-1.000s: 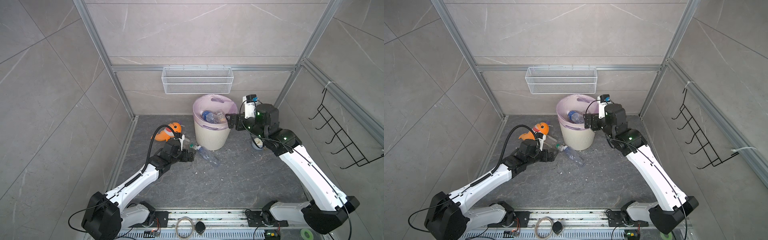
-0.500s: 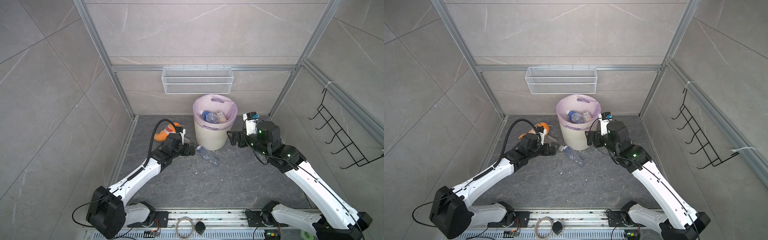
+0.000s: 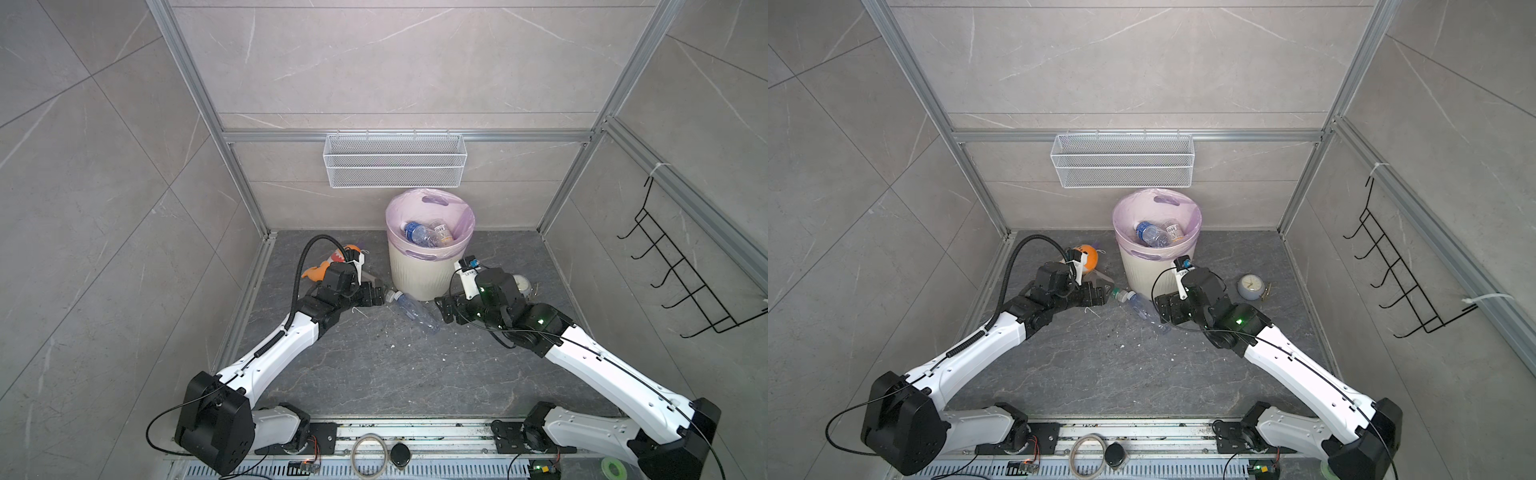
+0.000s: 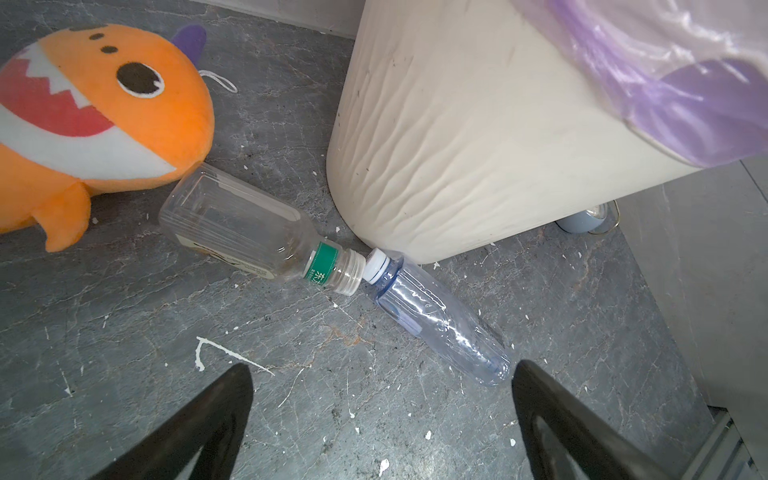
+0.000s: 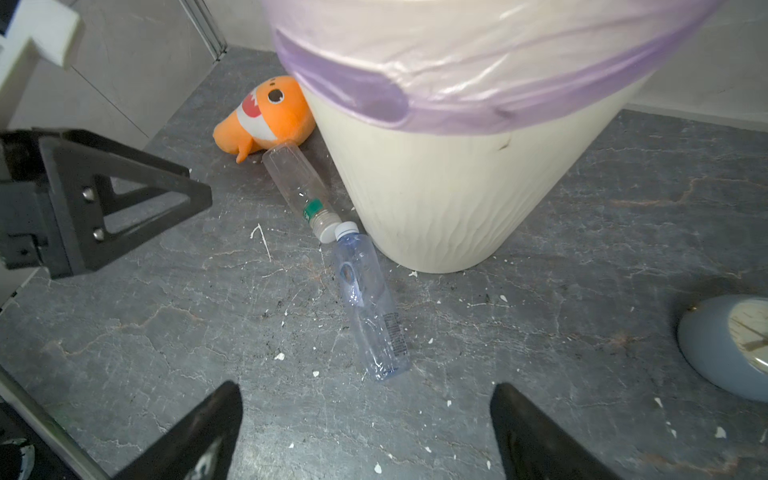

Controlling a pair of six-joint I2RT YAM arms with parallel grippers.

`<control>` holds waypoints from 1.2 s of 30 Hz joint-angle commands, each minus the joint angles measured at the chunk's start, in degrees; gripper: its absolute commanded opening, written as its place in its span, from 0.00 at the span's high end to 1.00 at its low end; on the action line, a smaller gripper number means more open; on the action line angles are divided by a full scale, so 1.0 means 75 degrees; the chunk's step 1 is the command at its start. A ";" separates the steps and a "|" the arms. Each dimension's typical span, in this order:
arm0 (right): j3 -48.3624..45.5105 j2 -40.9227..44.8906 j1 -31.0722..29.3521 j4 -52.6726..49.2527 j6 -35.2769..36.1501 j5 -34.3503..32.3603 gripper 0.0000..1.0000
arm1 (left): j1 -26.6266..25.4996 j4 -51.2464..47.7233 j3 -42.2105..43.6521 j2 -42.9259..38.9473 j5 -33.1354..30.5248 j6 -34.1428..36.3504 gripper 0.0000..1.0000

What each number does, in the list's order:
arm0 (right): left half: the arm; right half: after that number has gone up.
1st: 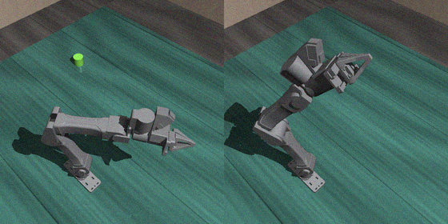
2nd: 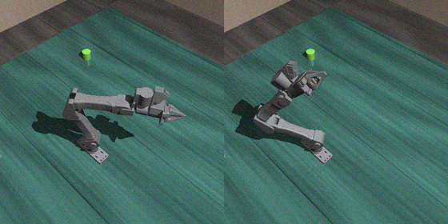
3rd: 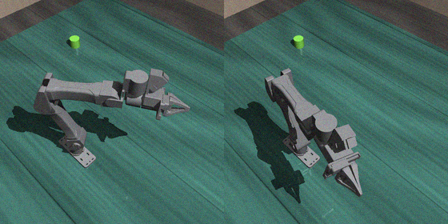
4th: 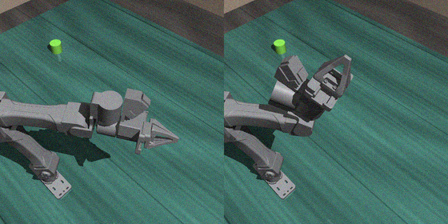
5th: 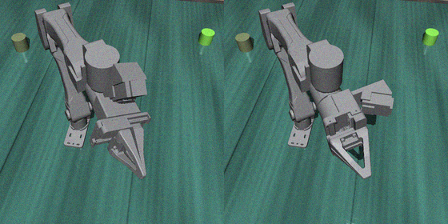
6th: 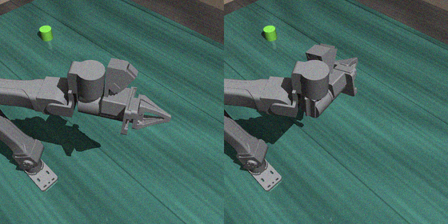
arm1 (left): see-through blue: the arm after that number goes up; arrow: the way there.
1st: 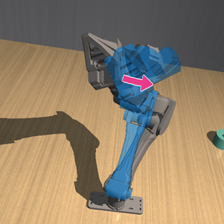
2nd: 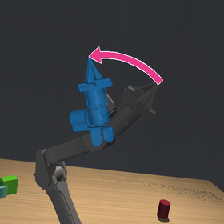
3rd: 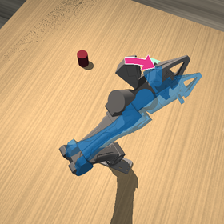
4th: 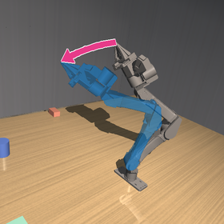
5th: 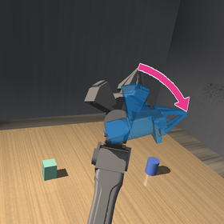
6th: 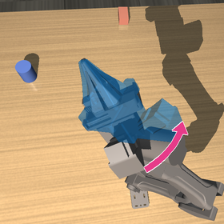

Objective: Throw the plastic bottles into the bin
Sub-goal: 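Move the right gripper down to the clear blue-cap bottle by the bin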

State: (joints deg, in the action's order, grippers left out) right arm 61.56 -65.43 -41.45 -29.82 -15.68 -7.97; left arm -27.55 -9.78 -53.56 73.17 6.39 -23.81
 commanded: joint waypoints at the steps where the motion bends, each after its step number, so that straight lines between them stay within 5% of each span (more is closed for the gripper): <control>1: -0.0223 -0.0298 -0.0172 0.0207 -0.0106 -0.0210 0.05 | 0.0151 0.0260 -0.0168 -0.0017 0.0259 0.0117 0.00; 36: 0.0114 -0.3777 -0.0453 0.1300 0.0186 -0.0400 0.06 | 0.0626 0.0697 0.0765 -0.0099 0.0599 -0.0224 0.00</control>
State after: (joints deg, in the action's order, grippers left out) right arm 60.25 -91.94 -44.58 -21.06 -15.25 -9.45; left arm -23.29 -7.16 -47.79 73.56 9.63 -24.53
